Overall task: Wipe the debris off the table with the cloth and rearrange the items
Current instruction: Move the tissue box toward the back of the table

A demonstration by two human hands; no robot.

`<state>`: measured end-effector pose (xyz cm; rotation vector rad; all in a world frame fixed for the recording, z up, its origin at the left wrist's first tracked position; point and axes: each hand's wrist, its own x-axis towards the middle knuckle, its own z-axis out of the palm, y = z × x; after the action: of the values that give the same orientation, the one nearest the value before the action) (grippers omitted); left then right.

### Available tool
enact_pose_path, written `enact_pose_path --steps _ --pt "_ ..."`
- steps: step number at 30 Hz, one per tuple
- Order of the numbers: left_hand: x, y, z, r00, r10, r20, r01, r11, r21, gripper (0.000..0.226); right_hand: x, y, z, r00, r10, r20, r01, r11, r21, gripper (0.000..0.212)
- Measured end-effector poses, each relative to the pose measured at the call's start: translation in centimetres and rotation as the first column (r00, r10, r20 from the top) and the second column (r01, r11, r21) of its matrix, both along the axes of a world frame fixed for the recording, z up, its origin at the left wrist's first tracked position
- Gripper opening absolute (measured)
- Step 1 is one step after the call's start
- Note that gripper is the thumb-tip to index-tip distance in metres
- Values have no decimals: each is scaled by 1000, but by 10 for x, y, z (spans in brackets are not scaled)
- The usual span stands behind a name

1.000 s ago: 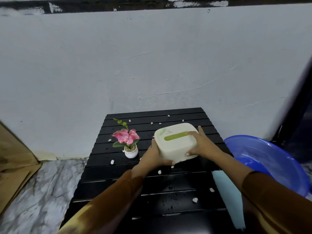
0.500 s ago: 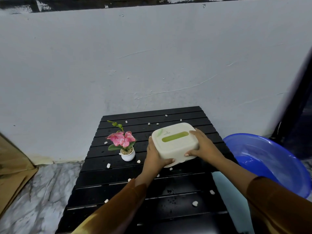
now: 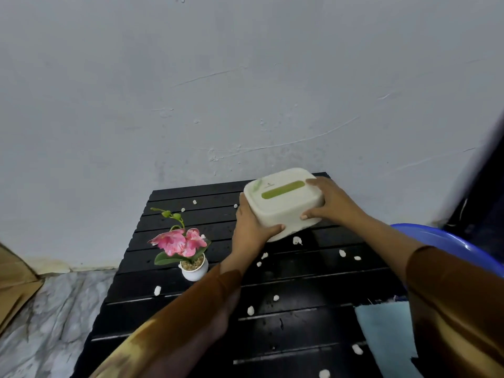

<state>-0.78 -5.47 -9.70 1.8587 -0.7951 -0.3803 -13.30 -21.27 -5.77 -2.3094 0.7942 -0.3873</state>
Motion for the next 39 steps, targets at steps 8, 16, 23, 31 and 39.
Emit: enact_pose_path --steps 8,16,23,31,39 --pt "30 -46 -5 997 51 59 -53 998 35 103 34 -43 -6 1000 -12 9 12 1000 2 90" --pt "38 -58 -23 997 63 53 -68 995 80 101 46 -53 -26 1000 -1 -14 1 999 54 89" --pt "37 -55 -21 998 46 42 -51 993 105 104 45 -50 -27 1000 -14 -18 15 997 74 88" --pt "26 -43 0 1000 27 -2 -27 991 131 125 38 -30 -8 997 -38 -69 45 994 100 99" --pt "-7 12 39 998 -35 62 30 997 67 89 10 35 33 1000 8 -19 -7 1000 26 85"
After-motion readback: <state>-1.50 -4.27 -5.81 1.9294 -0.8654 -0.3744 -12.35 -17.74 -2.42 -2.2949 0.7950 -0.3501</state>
